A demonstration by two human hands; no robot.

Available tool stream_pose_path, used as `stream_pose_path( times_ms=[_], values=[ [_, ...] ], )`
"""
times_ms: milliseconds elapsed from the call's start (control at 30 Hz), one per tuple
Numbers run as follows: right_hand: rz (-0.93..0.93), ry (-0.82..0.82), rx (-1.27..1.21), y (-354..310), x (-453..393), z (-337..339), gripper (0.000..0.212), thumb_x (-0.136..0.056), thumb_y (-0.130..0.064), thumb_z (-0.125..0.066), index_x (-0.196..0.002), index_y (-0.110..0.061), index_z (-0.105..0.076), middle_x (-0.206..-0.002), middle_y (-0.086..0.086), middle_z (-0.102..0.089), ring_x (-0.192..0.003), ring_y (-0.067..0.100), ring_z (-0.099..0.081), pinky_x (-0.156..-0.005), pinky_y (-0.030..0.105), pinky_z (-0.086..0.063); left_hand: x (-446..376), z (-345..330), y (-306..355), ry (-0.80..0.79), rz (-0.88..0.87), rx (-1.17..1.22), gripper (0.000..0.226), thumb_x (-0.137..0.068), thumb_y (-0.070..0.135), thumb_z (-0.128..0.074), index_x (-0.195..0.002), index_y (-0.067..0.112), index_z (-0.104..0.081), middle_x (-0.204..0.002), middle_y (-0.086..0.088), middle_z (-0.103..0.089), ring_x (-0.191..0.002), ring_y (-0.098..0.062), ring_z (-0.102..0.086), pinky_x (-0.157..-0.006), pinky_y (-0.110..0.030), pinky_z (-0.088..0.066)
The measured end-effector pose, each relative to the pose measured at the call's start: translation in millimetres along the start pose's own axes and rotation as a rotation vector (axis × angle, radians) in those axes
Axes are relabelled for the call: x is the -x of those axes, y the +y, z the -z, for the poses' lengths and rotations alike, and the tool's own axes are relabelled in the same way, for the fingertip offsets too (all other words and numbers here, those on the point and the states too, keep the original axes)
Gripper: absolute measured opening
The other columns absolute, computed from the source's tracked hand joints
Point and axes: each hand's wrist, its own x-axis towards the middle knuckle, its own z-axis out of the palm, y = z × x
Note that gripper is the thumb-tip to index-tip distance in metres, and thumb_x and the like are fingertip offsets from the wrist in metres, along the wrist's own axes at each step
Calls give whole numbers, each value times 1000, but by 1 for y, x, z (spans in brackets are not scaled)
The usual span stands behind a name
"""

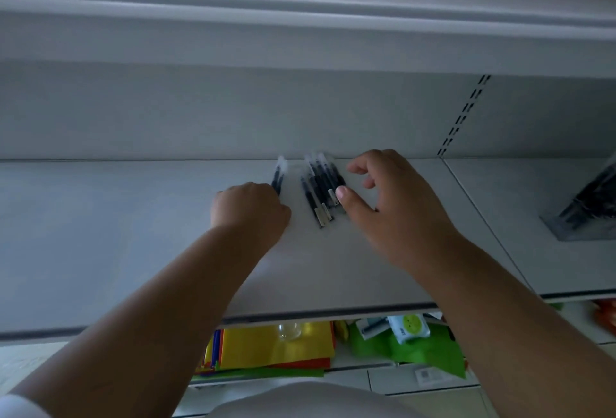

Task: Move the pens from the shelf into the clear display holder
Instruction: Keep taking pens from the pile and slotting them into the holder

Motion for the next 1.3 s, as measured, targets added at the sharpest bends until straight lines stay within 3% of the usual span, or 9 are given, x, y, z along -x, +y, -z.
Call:
stream_pose_path(
  times_ms=[233,367,467,567,800,967,1133,1300],
  values=[
    [-111,-59,42,13,-3,-20,19,-91,-32,-63,-104,-19,-57,-99,-8,-51,-86,11,-48,-73,24,-35,41,-2,-15,81,-20,465,26,-95,28,-43,-74,13,-47,-69,-4,-52,-60,-20,-48,-48,-28,-28],
    [-248,-162,59,21,-9,-42,23,-91,-34,-60,-109,-19,-56,-107,-1,-56,-96,19,-56,-78,28,-41,59,-3,-20,133,-30,731,29,-95,22,-47,-72,7,-49,-63,-9,-53,-55,-24,-46,-47,-31,-29],
    [-289,-204,147,21,-14,-52,21,-94,-33,-57,-106,-16,-57,-108,3,-55,-98,24,-58,-77,28,-39,70,-11,-28,63,-7,994,29,-84,36,-46,-74,10,-51,-63,-12,-54,-56,-30,-48,-51,-49,-44],
    [-314,-230,202,18,-20,-55,26,-95,-35,-56,-110,-13,-57,-113,7,-53,-103,27,-57,-82,31,-41,77,-19,-33,16,-8,1113,32,-75,49,-45,-71,17,-48,-60,-8,-51,-54,-28,-44,-50,-51,-40],
    [-399,-315,256,9,-24,-55,39,-93,-43,-59,-112,-10,-59,-114,12,-58,-104,32,-57,-78,31,-37,76,-20,-33,-24,-24,1142,19,-76,44,-47,-67,27,-52,-59,-2,-50,-54,-25,-44,-54,-43,-39],
    [-410,-354,291,5,-22,-44,32,-92,-45,-62,-93,-13,-57,-96,10,-62,-84,28,-55,-70,29,-37,72,-18,-32,-29,-14,1117,17,-76,43,-47,-70,29,-55,-62,-4,-54,-56,-27,-47,-55,-44,-41],
    [-313,-369,375,0,-21,-46,31,-97,-35,-56,-111,-9,-62,-110,12,-61,-102,32,-60,-74,31,-38,69,-15,-26,-21,5,1060,22,-76,44,-45,-75,25,-57,-72,-13,-61,-62,-31,-53,-59,-54,-50],
    [-332,-267,300,7,-14,-46,21,-100,-25,-51,-105,-8,-63,-106,12,-62,-97,32,-60,-71,30,-37,67,-15,-25,-38,29,1099,17,-74,45,-47,-72,32,-57,-70,-9,-58,-63,-29,-51,-61,-56,-49]
  ],
)
